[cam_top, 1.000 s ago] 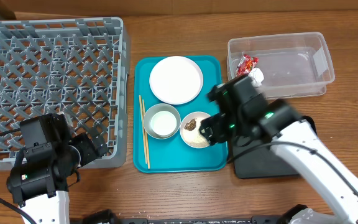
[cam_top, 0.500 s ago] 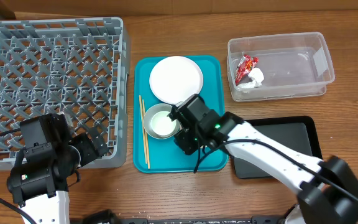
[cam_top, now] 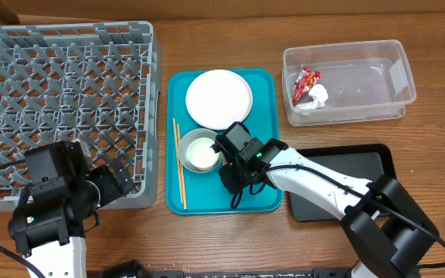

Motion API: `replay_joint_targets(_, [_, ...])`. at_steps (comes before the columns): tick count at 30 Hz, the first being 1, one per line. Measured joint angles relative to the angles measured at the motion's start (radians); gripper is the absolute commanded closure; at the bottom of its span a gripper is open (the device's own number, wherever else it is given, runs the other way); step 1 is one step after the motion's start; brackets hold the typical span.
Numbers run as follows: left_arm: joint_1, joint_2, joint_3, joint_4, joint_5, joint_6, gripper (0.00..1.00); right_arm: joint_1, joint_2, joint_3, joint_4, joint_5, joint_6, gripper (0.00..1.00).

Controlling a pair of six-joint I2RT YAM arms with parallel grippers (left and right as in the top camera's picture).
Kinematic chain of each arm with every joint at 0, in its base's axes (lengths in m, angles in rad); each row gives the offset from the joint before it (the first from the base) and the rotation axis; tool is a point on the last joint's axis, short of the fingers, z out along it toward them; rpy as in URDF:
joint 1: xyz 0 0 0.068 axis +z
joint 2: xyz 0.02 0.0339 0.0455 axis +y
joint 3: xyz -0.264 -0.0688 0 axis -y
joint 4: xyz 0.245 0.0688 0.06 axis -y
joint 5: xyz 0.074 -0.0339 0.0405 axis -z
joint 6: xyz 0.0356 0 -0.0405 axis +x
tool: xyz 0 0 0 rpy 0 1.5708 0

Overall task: Sort waste into correct bins and load items into the dishwasher
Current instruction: 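Grasp the rim of the pink bowl with rice using the right gripper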

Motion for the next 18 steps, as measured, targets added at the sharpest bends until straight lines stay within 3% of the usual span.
replay_joint_targets(6, [0.000,0.000,0.000,0.000,0.000,0.000,0.00,0.000,-0.001,0.002,-0.006,0.016,0.010,0.94])
replay_joint_targets(18, [0.000,0.000,0.000,0.000,0.000,0.000,0.00,-0.013,-0.120,0.081,-0.200,0.109,0.043,0.96])
